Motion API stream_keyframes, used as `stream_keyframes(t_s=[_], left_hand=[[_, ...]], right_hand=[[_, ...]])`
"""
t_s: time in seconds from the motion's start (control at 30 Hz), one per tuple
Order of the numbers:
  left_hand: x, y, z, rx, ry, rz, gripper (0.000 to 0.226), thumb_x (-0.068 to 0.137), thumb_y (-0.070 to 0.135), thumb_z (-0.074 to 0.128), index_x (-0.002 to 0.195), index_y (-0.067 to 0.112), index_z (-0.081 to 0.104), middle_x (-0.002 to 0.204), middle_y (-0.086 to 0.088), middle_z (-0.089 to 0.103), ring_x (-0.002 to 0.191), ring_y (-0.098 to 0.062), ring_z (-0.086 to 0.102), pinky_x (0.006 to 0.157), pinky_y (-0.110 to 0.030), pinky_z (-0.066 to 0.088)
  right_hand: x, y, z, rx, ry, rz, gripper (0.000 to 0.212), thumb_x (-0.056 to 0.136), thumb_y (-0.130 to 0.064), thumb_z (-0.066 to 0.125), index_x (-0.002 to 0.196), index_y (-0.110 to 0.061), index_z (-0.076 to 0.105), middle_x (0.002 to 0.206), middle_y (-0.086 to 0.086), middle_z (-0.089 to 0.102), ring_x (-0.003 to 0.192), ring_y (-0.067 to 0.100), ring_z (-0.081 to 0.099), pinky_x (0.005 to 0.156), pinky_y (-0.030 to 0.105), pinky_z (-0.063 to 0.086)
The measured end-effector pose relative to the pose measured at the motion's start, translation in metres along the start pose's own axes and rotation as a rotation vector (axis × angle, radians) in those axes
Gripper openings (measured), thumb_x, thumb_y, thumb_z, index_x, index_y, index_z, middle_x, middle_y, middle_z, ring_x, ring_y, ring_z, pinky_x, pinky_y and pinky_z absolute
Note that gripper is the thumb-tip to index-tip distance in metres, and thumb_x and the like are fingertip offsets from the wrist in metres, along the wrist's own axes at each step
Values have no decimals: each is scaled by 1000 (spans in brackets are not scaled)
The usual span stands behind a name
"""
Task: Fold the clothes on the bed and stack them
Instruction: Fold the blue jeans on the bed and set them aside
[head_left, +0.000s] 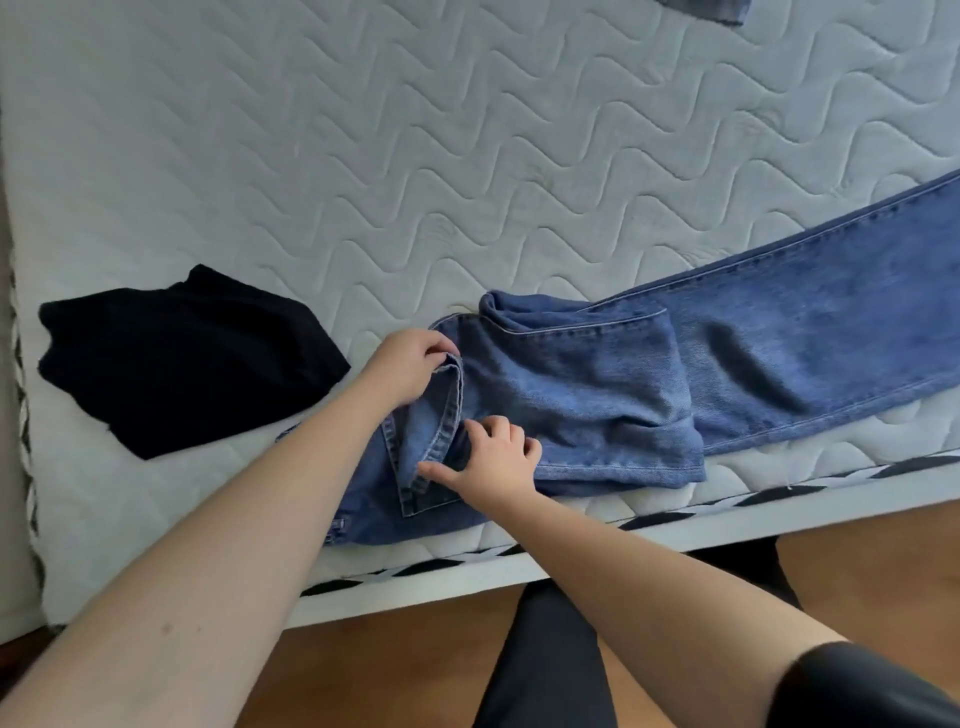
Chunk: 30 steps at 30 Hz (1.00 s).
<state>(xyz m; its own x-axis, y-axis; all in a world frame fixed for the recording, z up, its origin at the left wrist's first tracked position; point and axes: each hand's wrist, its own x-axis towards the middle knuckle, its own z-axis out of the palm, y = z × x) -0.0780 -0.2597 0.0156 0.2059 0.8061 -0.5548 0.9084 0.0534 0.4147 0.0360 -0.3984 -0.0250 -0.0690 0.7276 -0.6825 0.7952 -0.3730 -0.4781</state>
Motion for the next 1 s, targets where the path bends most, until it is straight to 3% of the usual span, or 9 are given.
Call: stream_keyframes(t_s=[0.07, 0.13, 0.27, 0.43, 0.6, 0.7, 0.8, 0.9, 1.0], left_hand=[[-16, 14, -14, -129, 2, 1, 24, 97, 16, 54, 93, 30, 73, 79, 19, 65, 70, 0, 55, 59, -3, 35], [-33, 27, -23, -231, 35, 32, 25, 98, 16, 52, 91, 31, 72, 63, 24, 60, 62, 5, 53, 53, -6, 35], [-54, 42, -22, -285, 140, 57, 25, 100, 15, 47, 95, 28, 68, 75, 18, 59, 68, 4, 52, 59, -7, 37], [-68, 79, -25, -632, 170, 28, 27, 103, 12, 43, 103, 29, 64, 109, 3, 60, 94, -9, 60, 74, -15, 53], [-84, 149, -58, -483, 68, 208, 23, 96, 30, 57, 90, 51, 65, 106, 8, 58, 95, 3, 56, 82, -10, 41], [-86, 196, -77, -349, -72, 320, 21, 86, 20, 71, 96, 38, 67, 104, 6, 62, 97, -6, 62, 83, -12, 46], [-81, 249, -77, -206, -73, 353, 21, 88, 10, 65, 99, 27, 70, 93, 10, 66, 96, -13, 64, 75, -3, 40], [-73, 309, -66, -128, -43, 376, 18, 91, 16, 63, 105, 24, 71, 103, 2, 71, 96, -15, 63, 84, -19, 45], [-58, 370, -53, -72, -34, 417, 16, 91, 22, 65, 106, 25, 70, 103, 3, 71, 90, -11, 60, 80, -20, 41]], right_hand=[[-2, -8, -6, 32, -28, 150, 86, 66, -89, 42, 133, -34, 46, 134, 3, 42, 129, 30, 33, 106, 50, 21], [-3, -13, -16, 181, -17, 238, 55, 77, -72, 51, 118, -35, 57, 121, 3, 52, 122, 29, 43, 103, 47, 30], [-19, 2, -48, 616, 40, 145, 10, 91, -28, 53, 92, -20, 59, 79, -4, 63, 78, 19, 58, 63, 28, 45], [-60, 54, -124, 532, 213, 52, 20, 94, -26, 57, 79, -13, 52, 62, -4, 51, 53, 4, 46, 46, 13, 35], [-117, 98, -228, 392, 309, -13, 20, 90, -26, 68, 75, -15, 60, 58, -4, 60, 50, 7, 59, 47, 14, 44], [-144, 125, -282, 251, 320, -18, 21, 89, -31, 68, 77, -17, 59, 61, 1, 62, 52, 11, 61, 55, 25, 48], [-165, 155, -317, 160, 364, -15, 19, 91, -30, 65, 75, -25, 57, 61, -9, 55, 57, 6, 52, 50, 18, 38], [-179, 186, -340, 150, 433, 38, 32, 93, -28, 62, 65, -30, 46, 59, -11, 49, 60, 11, 48, 51, 23, 32], [-185, 229, -362, 226, 452, 101, 30, 93, -27, 61, 67, -29, 47, 61, -10, 50, 61, 11, 49, 51, 25, 30]])
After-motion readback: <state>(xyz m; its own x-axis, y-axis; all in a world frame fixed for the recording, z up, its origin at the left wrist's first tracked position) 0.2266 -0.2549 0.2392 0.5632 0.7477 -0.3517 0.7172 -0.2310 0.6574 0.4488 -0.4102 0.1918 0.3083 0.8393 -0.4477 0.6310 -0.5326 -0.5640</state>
